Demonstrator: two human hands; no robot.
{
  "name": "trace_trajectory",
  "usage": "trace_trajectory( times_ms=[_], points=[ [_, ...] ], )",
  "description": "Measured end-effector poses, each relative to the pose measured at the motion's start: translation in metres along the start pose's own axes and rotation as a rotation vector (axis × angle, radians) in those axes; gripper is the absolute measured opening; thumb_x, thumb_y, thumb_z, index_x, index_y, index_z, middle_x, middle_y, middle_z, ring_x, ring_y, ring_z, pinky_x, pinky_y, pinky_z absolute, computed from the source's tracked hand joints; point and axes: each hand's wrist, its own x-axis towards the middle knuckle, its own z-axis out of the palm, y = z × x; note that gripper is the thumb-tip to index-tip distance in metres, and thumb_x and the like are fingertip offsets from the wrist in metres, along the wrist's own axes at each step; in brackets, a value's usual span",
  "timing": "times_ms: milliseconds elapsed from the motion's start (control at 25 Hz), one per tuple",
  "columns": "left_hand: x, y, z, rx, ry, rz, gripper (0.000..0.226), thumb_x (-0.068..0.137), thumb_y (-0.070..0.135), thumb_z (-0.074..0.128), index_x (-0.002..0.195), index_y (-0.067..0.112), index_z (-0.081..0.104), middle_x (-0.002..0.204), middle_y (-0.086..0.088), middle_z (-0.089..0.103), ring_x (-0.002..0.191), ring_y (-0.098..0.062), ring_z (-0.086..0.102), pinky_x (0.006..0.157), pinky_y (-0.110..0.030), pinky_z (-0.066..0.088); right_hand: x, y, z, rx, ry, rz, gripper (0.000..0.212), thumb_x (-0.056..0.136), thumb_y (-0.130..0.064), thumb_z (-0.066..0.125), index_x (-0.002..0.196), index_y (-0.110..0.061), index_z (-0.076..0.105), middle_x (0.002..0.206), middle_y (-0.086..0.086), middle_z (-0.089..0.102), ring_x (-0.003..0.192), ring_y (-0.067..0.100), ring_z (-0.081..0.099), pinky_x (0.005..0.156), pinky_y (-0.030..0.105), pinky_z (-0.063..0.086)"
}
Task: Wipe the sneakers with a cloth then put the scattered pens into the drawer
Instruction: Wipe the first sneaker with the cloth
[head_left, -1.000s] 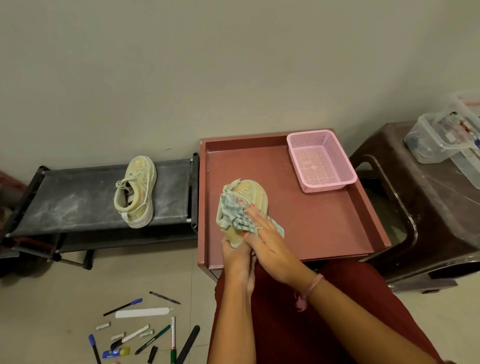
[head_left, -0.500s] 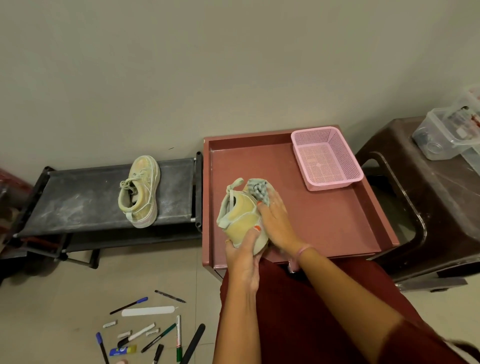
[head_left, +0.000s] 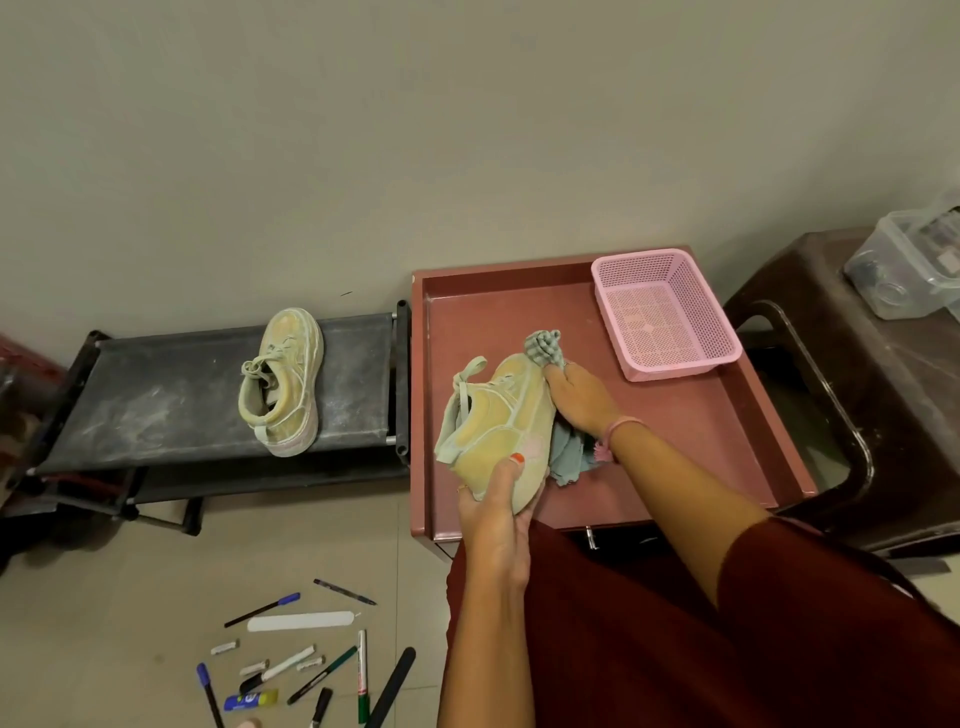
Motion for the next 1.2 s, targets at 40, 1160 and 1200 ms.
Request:
trace_trajectory(
  times_ms=[40,1160,1200],
  points=[
    [0.001,0.0,-0.001,-0.023,-0.012,-0.005,0.038,0.084,-0.001,0.065,0.118,0.011,0.052,0.118,-0.014,0.063,0.109,-0.032,0.064,0.073,-0.033,0.059,-0.008,0.002,0.0,0.034,-0.035,-0.081,0.025,0.098,-0.023,0.034,0.099,-0.019,0.058,0.111,0.001,0.059,0.107,0.021,0.052,0.085,0.029,0.038],
    [0.052,-0.009,-0.001,1.113,0.012,0.402,0.066,0.056,0.025,0.084,0.116,0.022,0.054,0.098,0.016,0.05,0.1,-0.016,0.058,0.082,-0.037,0.051,0.002,0.007,-0.052,0.162,0.049,0.072,0.034,0.094,-0.021,0.043,0.07,0.0,0.055,0.074,0.016,0.061,0.07,0.029,0.053,0.064,0.024,0.044],
    [0.056,-0.009,-0.002,1.143,0.005,0.447,0.062,0.056,0.026,0.083,0.112,0.021,0.057,0.094,0.017,0.054,0.098,-0.017,0.059,0.084,-0.041,0.052,0.009,0.002,-0.052,0.115,0.094,0.027,0.033,0.096,-0.02,0.04,0.068,-0.008,0.052,0.07,0.01,0.057,0.066,0.023,0.049,0.059,0.022,0.04]
  ],
)
